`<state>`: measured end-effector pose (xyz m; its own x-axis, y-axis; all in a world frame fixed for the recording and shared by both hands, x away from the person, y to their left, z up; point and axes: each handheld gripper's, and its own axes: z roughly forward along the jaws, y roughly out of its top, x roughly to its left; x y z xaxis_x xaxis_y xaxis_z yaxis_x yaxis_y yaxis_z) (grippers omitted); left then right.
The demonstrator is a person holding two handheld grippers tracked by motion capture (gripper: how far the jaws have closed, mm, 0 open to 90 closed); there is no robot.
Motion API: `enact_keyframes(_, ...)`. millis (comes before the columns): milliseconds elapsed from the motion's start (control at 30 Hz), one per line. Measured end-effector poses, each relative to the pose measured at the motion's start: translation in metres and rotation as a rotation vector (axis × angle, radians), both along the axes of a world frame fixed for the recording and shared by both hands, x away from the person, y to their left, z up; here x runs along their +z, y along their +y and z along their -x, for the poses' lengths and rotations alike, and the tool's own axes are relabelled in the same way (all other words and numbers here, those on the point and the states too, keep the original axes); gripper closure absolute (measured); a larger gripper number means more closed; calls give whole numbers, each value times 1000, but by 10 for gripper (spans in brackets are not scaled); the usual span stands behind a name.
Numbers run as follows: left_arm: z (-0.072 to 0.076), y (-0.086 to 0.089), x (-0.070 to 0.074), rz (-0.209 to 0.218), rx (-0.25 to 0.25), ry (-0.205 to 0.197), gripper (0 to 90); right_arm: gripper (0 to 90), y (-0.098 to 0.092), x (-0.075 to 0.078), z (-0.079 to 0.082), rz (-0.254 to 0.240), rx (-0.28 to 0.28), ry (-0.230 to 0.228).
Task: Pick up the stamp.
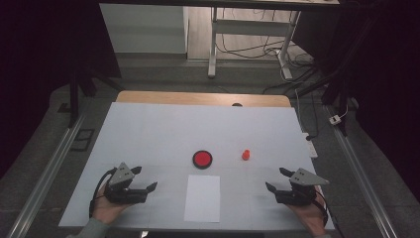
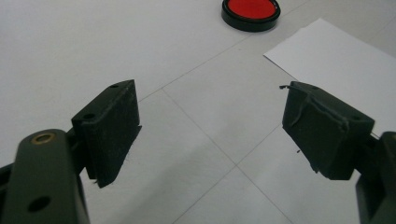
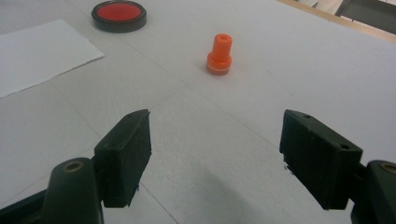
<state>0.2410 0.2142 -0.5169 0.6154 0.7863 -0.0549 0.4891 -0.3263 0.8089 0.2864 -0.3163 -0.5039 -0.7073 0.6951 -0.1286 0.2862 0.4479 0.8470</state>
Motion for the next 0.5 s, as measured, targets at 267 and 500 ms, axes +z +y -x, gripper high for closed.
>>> enact_keyframes(267, -1, 4, 2, 21, 18, -8, 188, 259, -2, 0, 0, -7, -11, 6)
enact_keyframes(500, -1, 6, 1, 13, 27, -8, 186, 263, -1, -2, -3, 2, -12, 17)
